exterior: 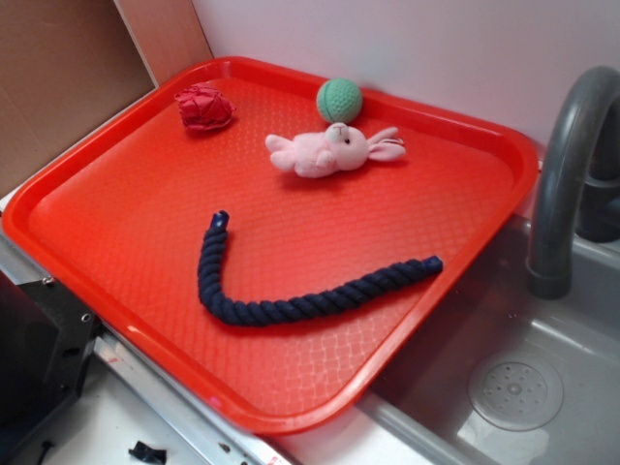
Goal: Grab the blue rope.
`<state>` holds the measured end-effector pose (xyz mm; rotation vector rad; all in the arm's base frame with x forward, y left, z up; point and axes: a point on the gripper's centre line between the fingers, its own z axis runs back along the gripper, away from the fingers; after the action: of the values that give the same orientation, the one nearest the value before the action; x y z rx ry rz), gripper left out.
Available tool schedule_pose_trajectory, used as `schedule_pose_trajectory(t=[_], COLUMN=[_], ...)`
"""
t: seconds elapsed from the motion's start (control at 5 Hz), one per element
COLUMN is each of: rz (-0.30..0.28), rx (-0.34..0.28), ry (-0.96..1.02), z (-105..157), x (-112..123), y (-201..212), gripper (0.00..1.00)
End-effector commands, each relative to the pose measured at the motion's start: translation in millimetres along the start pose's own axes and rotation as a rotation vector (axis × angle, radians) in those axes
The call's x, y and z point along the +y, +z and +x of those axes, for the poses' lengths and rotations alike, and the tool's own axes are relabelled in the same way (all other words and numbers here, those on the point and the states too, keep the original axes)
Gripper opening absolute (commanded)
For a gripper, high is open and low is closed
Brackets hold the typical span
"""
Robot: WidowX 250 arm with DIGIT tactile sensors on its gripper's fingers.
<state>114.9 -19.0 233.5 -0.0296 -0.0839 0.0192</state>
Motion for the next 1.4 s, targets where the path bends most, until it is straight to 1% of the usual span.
schedule_pose_trajectory(t=[0.0,0.2,0.4,0.6,0.8,1.0,1.2], rz=[0.016,0.002,-0.028,0.029,0.071,0.003,-0.015], rx=[-0.059,-0.063,-0.042,0.014,0.027,0.103,0.111], ry=[0.488,0.647,0.786,0.764,0.738,0.718,0.679], z=[16,27,34,38,37,34,34], x=[-19,-28,-33,-45,-49,-54,-60], y=[-44,-76,-113,-160,-193,-227,-239], gripper=[1.00,1.00,1.00,1.00,1.00,1.00,1.00])
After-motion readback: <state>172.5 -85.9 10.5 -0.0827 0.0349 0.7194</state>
